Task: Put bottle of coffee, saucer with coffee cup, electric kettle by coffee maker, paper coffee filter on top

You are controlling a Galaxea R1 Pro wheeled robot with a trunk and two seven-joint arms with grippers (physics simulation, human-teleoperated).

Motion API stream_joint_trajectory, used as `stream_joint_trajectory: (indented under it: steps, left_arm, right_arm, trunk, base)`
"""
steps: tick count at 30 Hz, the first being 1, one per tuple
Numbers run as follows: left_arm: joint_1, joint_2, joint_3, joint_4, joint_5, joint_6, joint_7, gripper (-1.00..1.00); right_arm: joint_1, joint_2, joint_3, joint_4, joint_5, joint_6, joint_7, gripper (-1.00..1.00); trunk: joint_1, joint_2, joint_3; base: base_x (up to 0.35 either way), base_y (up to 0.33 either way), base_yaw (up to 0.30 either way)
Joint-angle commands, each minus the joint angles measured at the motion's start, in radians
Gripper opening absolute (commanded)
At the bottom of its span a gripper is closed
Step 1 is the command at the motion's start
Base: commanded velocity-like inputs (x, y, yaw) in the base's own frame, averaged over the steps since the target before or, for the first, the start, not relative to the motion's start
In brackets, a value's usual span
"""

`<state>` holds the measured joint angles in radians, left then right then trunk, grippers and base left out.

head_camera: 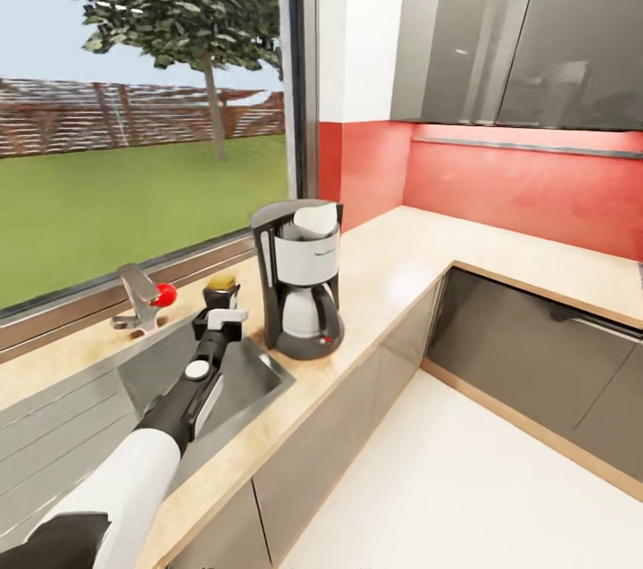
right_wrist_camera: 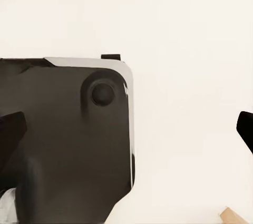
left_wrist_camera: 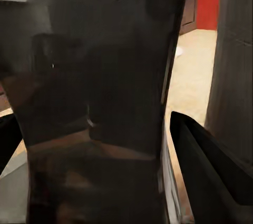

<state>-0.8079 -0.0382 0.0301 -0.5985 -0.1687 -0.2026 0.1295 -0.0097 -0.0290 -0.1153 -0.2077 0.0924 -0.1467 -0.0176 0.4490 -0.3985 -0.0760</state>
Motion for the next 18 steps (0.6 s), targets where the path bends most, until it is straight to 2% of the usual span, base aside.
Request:
stream_joint_trajectory:
  steps: [1,3,12,18]
  left_arm:
    - [0.005,0.005,0.001,0.004,-0.014,-0.002,0.009,-1.0]
    - [0.016,0.01,0.003,0.004,-0.013,0.001,0.011,-1.0]
    - [0.068,0.063,0.022,-0.009,0.001,0.008,-0.024,-1.0]
    - [0.094,0.098,0.036,-0.009,0.043,0.004,-0.051,-1.0]
  right_arm:
    - [-0.001,0.003,-0.007,0.001,0.01,-0.004,-0.002,1.0]
    - [-0.001,0.004,-0.007,0.001,0.011,-0.004,-0.004,1.0]
    - [-0.001,0.002,-0.006,0.001,0.012,-0.004,-0.004,1.0]
    - [-0.001,0.0,-0.006,0.001,0.012,-0.004,-0.004,1.0]
  trunk:
    - [0.001,-0.002,-0.002]
    - [0.001,-0.002,-0.002]
    - [0.001,-0.002,-0.002]
    - [0.001,-0.002,-0.002]
  base:
    - [0.0,0.0,0.0]
    - [0.0,0.0,0.0]
    - [0.0,0.0,0.0]
    - [0.0,0.0,0.0]
